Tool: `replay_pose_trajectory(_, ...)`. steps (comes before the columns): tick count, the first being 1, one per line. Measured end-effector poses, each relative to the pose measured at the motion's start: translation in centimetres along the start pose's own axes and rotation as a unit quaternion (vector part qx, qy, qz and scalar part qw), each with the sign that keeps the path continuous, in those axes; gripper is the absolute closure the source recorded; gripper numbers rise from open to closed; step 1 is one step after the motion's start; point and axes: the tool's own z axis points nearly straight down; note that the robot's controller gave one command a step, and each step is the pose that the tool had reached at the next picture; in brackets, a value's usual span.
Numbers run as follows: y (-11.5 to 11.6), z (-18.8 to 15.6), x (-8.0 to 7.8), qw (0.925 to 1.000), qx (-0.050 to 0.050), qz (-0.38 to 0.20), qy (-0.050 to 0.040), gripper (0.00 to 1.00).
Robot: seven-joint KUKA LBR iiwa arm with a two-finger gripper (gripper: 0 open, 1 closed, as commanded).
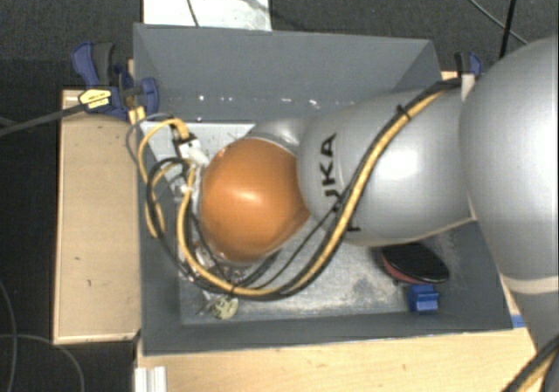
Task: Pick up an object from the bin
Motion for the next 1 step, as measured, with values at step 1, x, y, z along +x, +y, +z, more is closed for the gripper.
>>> replay_pose_trajectory(1,-0.21,-7.37,-0.06,1.0000,0.002,0.003,0.0004,1.00)
